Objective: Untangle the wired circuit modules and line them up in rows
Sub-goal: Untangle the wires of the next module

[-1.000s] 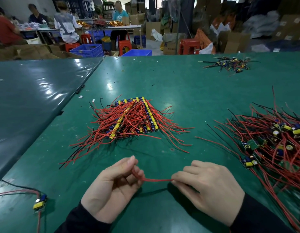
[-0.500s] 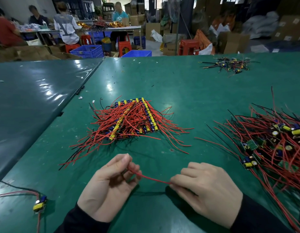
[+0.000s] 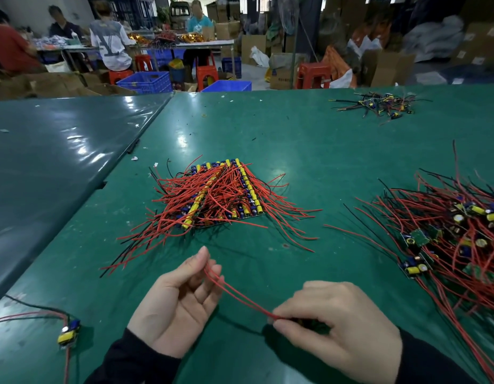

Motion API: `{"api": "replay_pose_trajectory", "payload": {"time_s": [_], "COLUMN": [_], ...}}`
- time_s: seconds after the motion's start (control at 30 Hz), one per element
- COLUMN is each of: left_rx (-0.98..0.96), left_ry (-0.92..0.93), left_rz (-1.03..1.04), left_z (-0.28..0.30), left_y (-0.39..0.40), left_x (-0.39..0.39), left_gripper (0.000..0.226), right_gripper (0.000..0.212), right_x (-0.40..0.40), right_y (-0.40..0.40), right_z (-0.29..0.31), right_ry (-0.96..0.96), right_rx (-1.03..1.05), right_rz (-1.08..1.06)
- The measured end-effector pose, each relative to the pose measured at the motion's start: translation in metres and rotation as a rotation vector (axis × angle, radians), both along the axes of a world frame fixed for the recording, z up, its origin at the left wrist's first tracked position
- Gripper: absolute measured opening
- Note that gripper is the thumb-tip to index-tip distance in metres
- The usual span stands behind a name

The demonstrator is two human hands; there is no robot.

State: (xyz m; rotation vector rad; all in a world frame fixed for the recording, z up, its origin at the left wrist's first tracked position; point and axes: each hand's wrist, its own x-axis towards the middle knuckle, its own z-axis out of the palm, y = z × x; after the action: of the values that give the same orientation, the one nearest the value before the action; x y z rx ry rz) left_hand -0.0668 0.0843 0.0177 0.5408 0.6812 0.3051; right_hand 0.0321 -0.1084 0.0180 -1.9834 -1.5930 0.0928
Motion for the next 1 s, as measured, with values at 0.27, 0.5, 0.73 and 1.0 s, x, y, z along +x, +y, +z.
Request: {"api": "replay_pose_trajectory", "payload": {"time_s": [0.27, 0.5, 0.73, 1.0], "left_rx": [0.019, 0.068, 0.219, 0.265], "left_ry": [0.004, -0.122, -0.060, -0.179], "left_rz": [0.021, -0.098, -0.545, -0.827], "left_z": [-0.008, -0.006, -0.011, -0.007], "left_y": [-0.001, -0.004, -0.031, -0.026], "left_x": [0.001, 0.002, 0.000, -0.004], "left_gripper": [0.013, 0.049, 0.051, 0.039], "right_gripper": [0.014, 0.026, 0.036, 0.028], "right_x": [-0.004, -0.004, -0.005, -0.003], "right_y": [0.004, 0.009, 0.014, 0.014], "right_z": [0.003, 0.006, 0.003, 0.001], "right_ry": [0.288, 1.225, 1.437, 1.532], "right_rx": [-0.012, 0.144, 0.212, 0.401], "right_rz": [0.061, -0.224, -0.328, -0.407]}}
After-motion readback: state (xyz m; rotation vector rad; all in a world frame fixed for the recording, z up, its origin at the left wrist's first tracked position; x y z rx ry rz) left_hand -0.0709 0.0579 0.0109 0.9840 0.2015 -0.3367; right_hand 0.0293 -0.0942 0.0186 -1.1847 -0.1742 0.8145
